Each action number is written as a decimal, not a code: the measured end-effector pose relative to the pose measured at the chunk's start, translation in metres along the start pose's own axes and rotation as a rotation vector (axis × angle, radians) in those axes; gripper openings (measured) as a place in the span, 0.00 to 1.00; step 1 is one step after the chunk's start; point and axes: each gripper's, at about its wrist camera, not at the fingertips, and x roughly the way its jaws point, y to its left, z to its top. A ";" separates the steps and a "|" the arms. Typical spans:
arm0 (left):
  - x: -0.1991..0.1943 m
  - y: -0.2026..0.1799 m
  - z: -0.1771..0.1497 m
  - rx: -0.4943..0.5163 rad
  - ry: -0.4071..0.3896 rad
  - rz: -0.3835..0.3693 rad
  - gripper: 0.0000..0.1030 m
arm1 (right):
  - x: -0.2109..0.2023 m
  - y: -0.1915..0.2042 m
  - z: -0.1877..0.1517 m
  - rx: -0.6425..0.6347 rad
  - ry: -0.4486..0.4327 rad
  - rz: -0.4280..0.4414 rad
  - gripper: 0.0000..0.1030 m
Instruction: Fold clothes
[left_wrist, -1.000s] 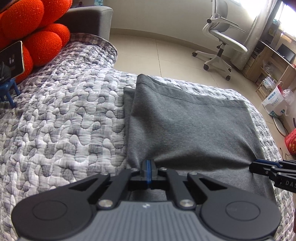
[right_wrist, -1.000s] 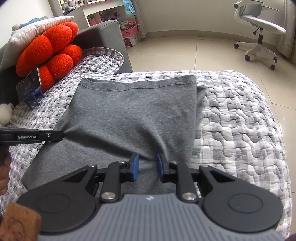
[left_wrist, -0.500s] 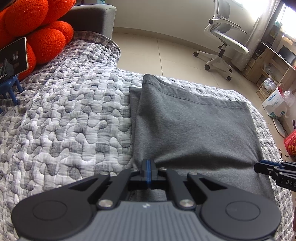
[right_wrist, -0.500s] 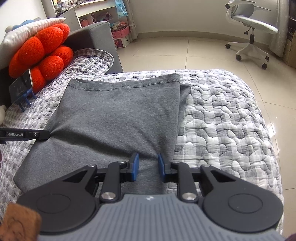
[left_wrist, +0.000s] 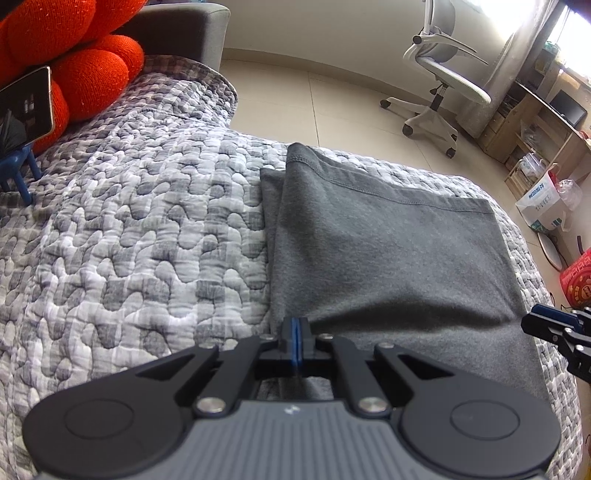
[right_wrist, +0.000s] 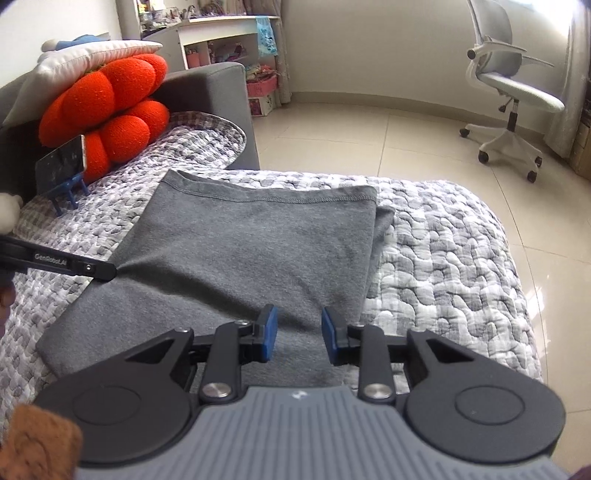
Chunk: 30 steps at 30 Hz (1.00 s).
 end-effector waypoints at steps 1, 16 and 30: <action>0.000 -0.001 0.000 0.003 0.000 0.001 0.03 | -0.002 0.003 0.000 -0.013 -0.008 0.010 0.33; -0.015 -0.008 -0.006 0.016 -0.025 -0.001 0.08 | -0.013 0.035 -0.016 -0.140 0.001 0.110 0.39; -0.047 -0.015 -0.017 0.036 -0.072 -0.064 0.08 | 0.012 0.047 -0.027 -0.164 0.095 0.077 0.44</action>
